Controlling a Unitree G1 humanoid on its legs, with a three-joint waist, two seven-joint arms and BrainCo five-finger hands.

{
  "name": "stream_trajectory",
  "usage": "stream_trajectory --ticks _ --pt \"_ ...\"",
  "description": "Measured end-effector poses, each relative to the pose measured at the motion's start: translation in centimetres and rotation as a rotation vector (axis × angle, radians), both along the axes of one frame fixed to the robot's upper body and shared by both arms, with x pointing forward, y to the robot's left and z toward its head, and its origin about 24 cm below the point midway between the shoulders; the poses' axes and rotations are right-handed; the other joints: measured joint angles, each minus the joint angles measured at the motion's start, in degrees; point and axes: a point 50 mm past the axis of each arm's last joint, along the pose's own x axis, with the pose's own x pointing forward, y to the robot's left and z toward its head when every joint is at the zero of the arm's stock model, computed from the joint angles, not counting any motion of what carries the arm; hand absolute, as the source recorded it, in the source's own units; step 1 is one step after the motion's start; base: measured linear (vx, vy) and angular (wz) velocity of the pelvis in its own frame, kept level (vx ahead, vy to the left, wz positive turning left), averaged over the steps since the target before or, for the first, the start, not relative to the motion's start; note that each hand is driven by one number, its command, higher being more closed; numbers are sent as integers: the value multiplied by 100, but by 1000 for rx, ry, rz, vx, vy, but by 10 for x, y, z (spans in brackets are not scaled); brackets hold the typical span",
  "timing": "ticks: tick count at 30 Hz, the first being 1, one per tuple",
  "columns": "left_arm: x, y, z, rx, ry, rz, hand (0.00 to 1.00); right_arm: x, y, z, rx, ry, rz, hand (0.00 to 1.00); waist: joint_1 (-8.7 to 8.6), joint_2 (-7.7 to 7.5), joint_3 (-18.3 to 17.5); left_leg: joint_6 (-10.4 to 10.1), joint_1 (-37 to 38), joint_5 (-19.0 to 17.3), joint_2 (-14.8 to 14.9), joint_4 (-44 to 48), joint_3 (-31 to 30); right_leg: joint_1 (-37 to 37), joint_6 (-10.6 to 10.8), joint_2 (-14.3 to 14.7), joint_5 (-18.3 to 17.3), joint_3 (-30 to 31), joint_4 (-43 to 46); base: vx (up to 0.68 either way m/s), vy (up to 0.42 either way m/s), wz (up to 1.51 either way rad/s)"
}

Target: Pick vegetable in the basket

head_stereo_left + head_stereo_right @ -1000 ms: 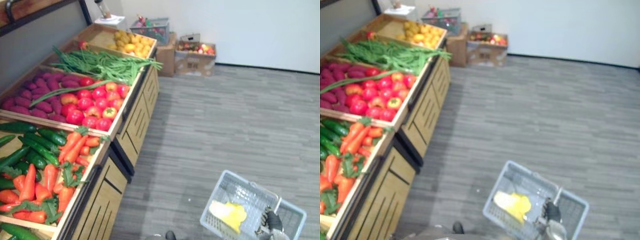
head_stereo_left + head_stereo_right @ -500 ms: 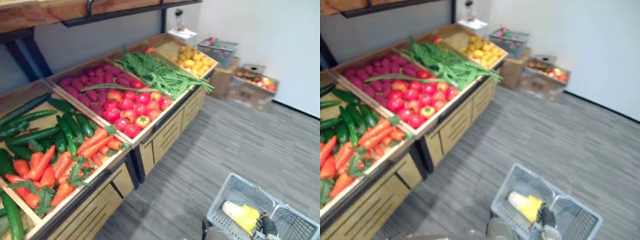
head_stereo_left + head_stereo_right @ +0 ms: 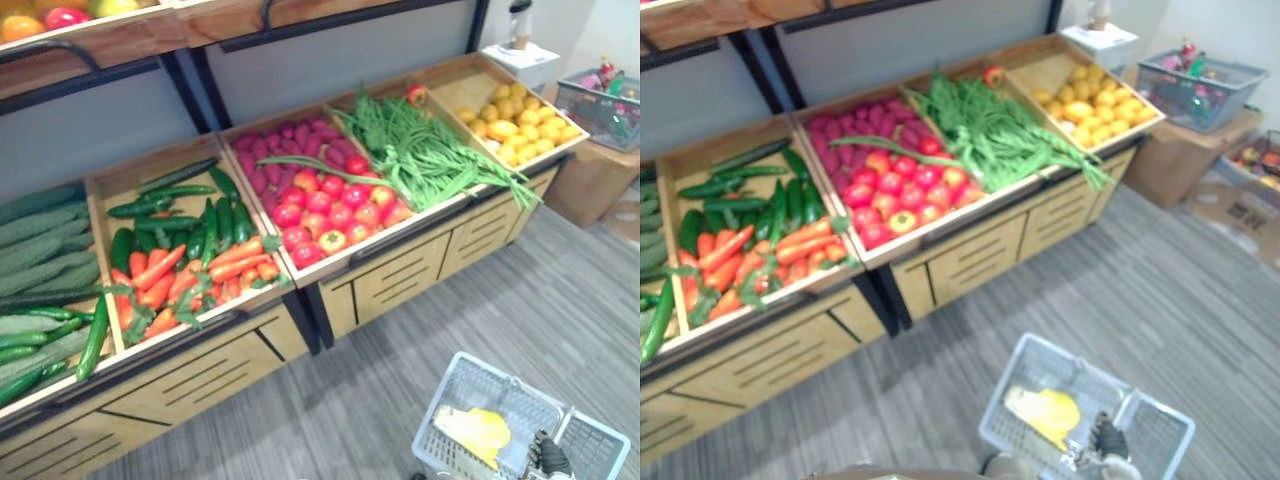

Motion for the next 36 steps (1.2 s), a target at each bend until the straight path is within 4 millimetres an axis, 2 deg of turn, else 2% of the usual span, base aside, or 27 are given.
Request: stream_trajectory --ticks 4,6,9,11,12,19,25,27,30,36 --pt "6 12 3 32 -25 130 0 3 0 -1 11 5 -8 100 11 66 45 22 22 263 -208 -647 -167 -18 51 44 261 -124 -270 -73 67 29" --pt "24 24 11 76 -106 224 0 7 0 0 11 -3 -11 100 -9 81 210 73 9 408 -329 -955 -300 -34 80 18 392 -150 -408 -122 76 25" --pt "37 34 17 108 -176 300 0 7 -1 0 2 -5 -22 100 -23 103 236 119 -59 553 -419 -1206 -406 -137 99 6 442 -151 -460 -125 59 21" --pt "37 35 17 105 -185 323 0 7 -2 1 -1 -9 -33 100 -45 105 237 125 -29 595 -442 -1278 -430 -143 99 -12 439 -145 -454 -56 5 6" --pt "37 28 13 49 -194 313 0 12 3 1 14 -26 -20 100 -149 31 257 40 132 519 -404 -1323 -290 -194 65 142 530 376 -427 0 0 0" --pt "35 27 12 45 -189 311 0 11 3 1 14 -26 -21 100 -148 26 252 40 133 518 -406 -1339 -290 -195 65 141 530 381 -423 0 0 0" --pt "20 28 8 34 -146 305 0 6 6 -3 49 -20 -28 100 -144 -73 131 46 214 483 -423 -1343 -289 -164 71 177 534 681 -398 4 3 -1" --pt "14 29 7 34 -120 263 0 -1 6 -5 54 -2 -21 100 -144 -108 39 69 281 446 -441 -1346 -322 -93 74 183 535 845 -402 11 21 4" --pt "10 32 6 32 -88 205 0 -8 10 -8 65 24 10 100 -154 -164 -120 41 328 394 -471 -1348 -443 24 149 217 580 1131 -551 -1 37 10" --pt "2 33 6 34 -71 194 0 -11 14 -10 66 40 41 100 -157 -166 -199 38 317 398 -519 -1349 -572 137 244 230 639 1184 -849 -8 3 2"
